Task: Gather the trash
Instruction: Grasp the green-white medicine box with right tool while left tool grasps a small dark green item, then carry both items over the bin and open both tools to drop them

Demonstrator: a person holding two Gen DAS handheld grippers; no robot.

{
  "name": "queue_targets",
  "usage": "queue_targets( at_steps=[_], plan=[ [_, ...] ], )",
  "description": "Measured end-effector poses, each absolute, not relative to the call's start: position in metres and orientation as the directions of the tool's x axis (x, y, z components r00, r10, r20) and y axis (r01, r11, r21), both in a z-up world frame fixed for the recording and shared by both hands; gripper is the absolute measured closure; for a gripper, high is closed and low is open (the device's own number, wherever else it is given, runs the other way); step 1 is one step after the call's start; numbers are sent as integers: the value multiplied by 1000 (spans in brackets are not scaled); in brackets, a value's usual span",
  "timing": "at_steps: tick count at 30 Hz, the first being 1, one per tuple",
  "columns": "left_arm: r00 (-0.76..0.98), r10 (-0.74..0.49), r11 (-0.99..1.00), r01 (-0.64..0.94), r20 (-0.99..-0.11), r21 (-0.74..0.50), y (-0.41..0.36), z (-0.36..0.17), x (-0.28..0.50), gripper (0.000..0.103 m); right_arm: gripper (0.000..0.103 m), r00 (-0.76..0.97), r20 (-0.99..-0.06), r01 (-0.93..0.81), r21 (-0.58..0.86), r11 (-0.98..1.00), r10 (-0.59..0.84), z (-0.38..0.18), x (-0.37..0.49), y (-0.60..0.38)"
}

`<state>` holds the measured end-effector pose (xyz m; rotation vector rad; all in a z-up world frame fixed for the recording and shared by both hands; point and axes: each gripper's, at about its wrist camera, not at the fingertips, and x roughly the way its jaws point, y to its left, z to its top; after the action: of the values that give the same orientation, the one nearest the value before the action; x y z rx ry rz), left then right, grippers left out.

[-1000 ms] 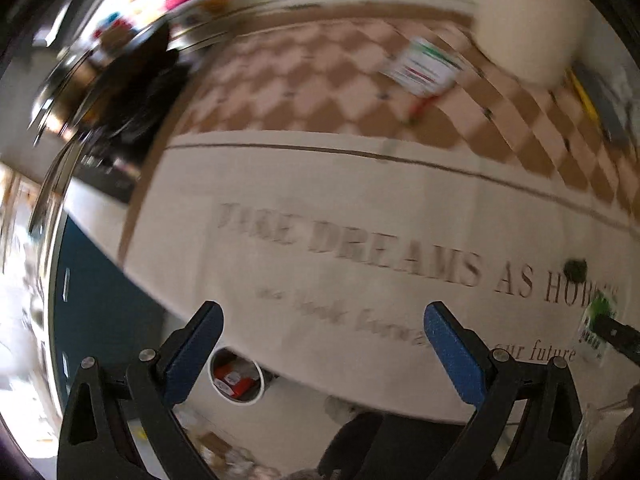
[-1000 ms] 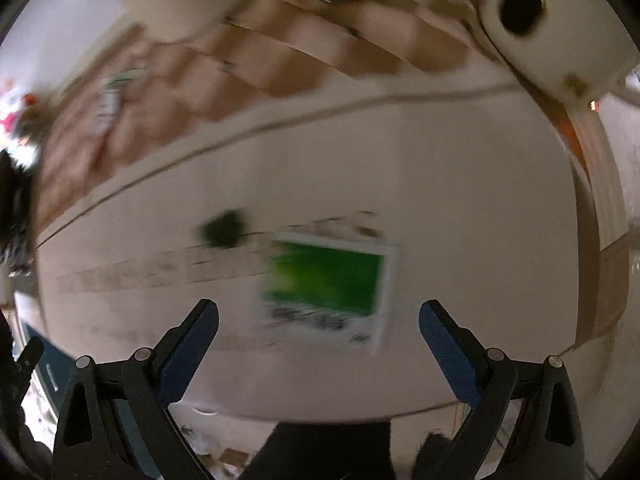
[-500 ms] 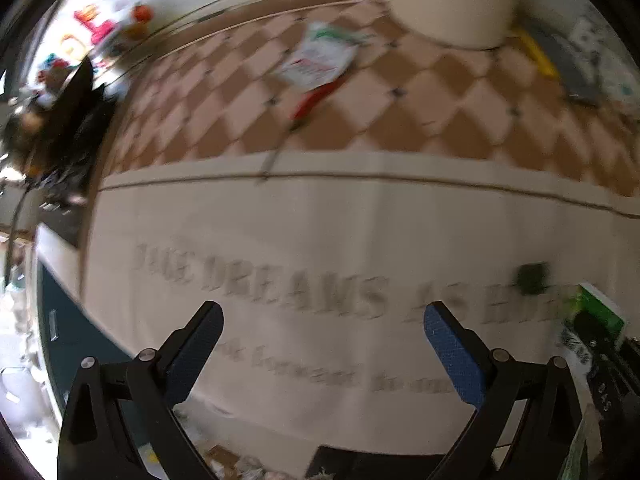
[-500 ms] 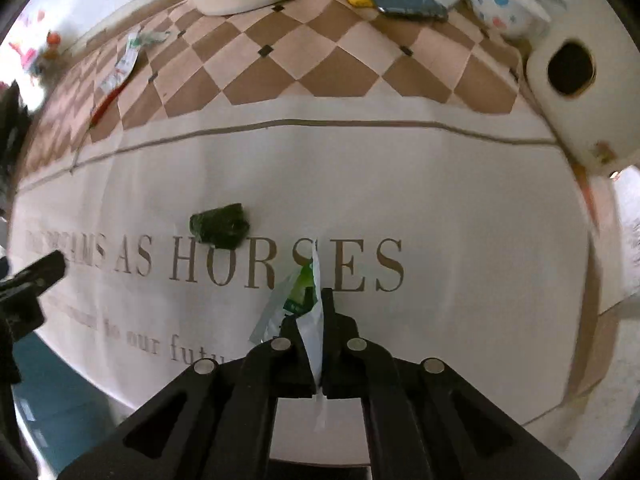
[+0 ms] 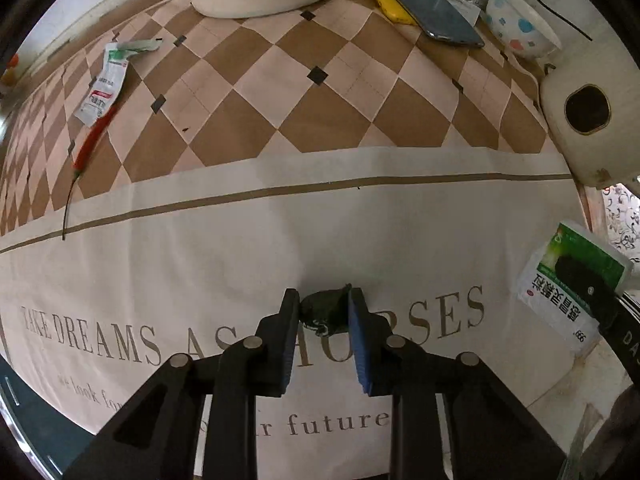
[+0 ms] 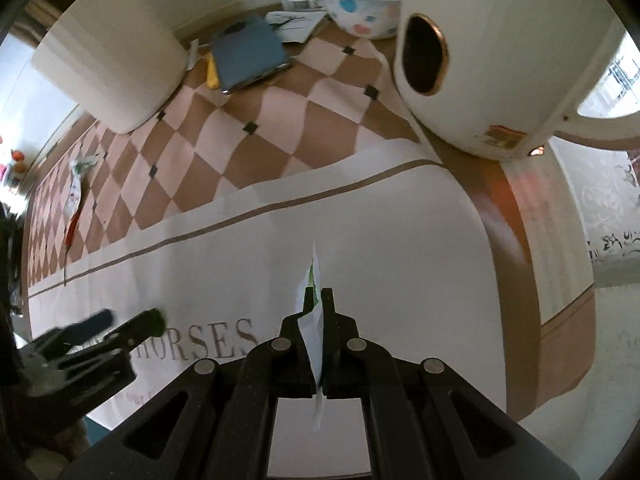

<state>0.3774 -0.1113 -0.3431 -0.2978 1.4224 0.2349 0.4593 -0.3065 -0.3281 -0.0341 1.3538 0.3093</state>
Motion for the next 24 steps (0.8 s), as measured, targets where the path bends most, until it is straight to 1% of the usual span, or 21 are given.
queue_targets(
  at_steps=[4, 12, 15, 18, 24],
  plan=[
    [158, 48, 939, -345, -986, -9, -109, -332, 374, 83, 103, 172, -962, -243, 165, 956, 210, -331, 452, -303],
    [248, 181, 881, -471, -952, 45, -77, -275, 344, 83, 103, 163, -950, -350, 198, 916, 268, -315, 442, -256],
    [285, 237, 841, -540, -929, 49, -48, -249, 318, 83, 103, 167, -937, -409, 217, 886, 307, -299, 433, -232],
    [304, 283, 796, -604, -910, 46, -5, -235, 281, 83, 103, 168, -923, -472, 233, 850, 346, -283, 421, -204],
    [293, 375, 668, -743, -880, 37, 45, -209, 195, 83, 103, 136, -899, -603, 259, 754, 417, -256, 374, -139]
  ],
)
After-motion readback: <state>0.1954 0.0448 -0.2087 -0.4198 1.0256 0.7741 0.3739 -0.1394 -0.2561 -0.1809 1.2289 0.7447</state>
